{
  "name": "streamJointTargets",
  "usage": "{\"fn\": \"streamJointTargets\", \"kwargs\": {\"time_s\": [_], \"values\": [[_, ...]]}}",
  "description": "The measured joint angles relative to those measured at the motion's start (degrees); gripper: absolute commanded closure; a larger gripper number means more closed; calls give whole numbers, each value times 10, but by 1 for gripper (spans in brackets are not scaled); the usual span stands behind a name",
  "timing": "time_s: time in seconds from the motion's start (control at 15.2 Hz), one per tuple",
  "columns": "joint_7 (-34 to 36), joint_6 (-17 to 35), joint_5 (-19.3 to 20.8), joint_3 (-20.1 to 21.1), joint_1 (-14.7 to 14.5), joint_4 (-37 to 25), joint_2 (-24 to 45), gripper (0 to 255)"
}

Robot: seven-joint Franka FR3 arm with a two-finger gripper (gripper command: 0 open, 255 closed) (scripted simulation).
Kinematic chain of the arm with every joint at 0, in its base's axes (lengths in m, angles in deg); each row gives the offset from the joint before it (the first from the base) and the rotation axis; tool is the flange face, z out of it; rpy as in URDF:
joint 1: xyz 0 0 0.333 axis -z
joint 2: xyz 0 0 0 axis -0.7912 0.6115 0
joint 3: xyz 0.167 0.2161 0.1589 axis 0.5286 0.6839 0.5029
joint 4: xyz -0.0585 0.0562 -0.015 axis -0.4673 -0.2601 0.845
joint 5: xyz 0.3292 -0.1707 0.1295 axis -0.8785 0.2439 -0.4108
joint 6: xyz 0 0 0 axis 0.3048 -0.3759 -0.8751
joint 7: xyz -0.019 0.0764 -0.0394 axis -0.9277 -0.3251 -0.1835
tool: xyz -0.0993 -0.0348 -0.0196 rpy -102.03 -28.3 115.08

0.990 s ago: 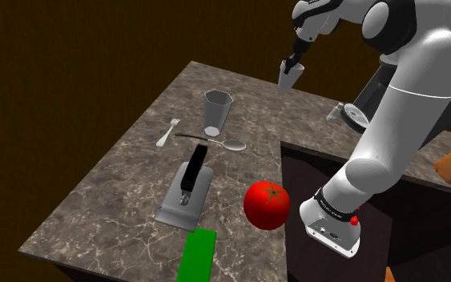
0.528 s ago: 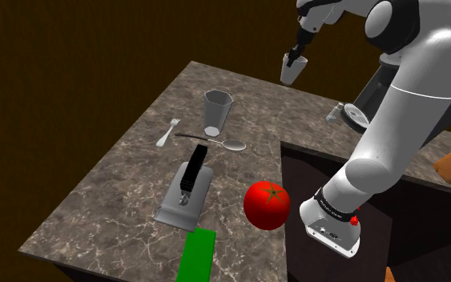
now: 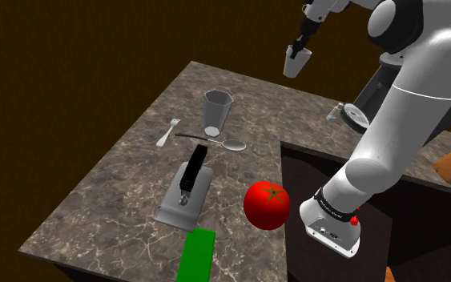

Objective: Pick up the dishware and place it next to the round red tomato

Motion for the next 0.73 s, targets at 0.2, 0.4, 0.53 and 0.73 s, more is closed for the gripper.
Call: {"fn": "streamJointTargets", "kwargs": {"time_s": [0.2, 0.4, 0.53, 0.73], "values": [[3, -23, 0, 0, 1, -25, 2, 255], [3, -49, -2, -1, 6, -55, 6, 255], [4, -64, -2, -2, 7, -70, 6, 255], [20, -61, 18, -1, -9, -43, -24, 255]]}}
